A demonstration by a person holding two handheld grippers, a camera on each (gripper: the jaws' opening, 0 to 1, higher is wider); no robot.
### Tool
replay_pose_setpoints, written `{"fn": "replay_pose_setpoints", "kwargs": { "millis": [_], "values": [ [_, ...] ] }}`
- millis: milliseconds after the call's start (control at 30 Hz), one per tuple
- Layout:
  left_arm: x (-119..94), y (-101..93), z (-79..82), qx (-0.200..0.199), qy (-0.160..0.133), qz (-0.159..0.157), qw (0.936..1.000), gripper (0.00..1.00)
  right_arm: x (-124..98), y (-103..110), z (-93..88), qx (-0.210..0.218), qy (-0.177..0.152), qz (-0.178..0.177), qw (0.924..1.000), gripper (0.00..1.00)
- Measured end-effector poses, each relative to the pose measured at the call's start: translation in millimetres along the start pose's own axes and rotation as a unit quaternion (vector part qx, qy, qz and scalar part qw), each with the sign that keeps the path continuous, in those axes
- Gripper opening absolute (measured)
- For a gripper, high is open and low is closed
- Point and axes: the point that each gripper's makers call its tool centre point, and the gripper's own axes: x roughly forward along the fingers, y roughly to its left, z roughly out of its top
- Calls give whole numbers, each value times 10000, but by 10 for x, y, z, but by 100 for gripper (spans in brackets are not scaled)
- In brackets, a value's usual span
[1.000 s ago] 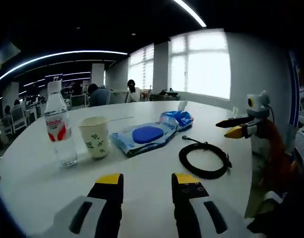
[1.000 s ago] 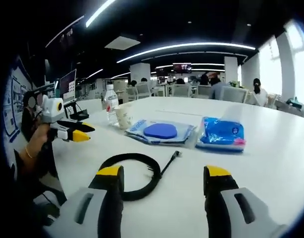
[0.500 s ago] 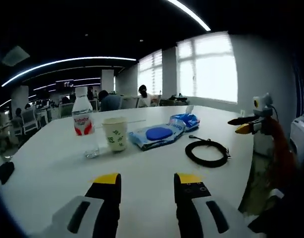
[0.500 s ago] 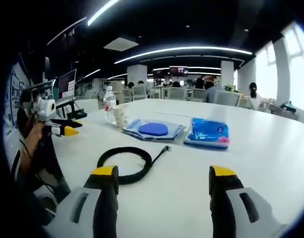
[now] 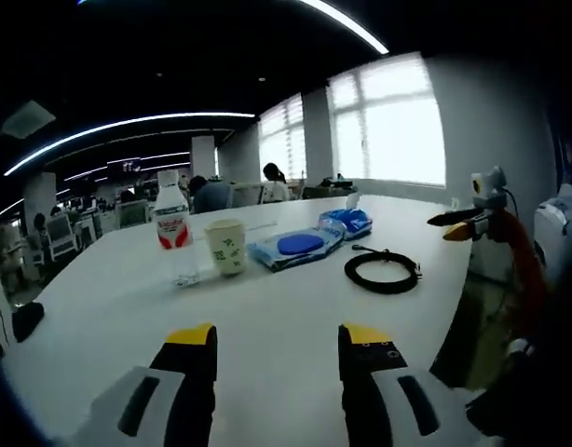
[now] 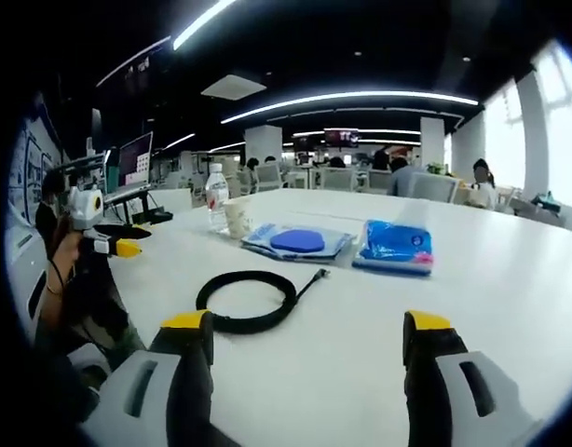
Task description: Arrange the tabletop items into an orderly group along one side of the table until the central work area is clear of visible clutter.
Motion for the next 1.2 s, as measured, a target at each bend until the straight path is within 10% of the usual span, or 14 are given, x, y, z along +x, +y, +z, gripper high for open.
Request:
{"fn": "replay_pose_setpoints", "kwargs": {
  "millis": [433,1200],
  "values": [
    [-228,23,-21,-392,-645,134,9971,65,-123,48,-137,108,-244,-200,9994,95],
    [-403,42,-120,-439,-305,613,9967,76,-225,-2,-272,293,41,-614,9977,99]
  ]
}}
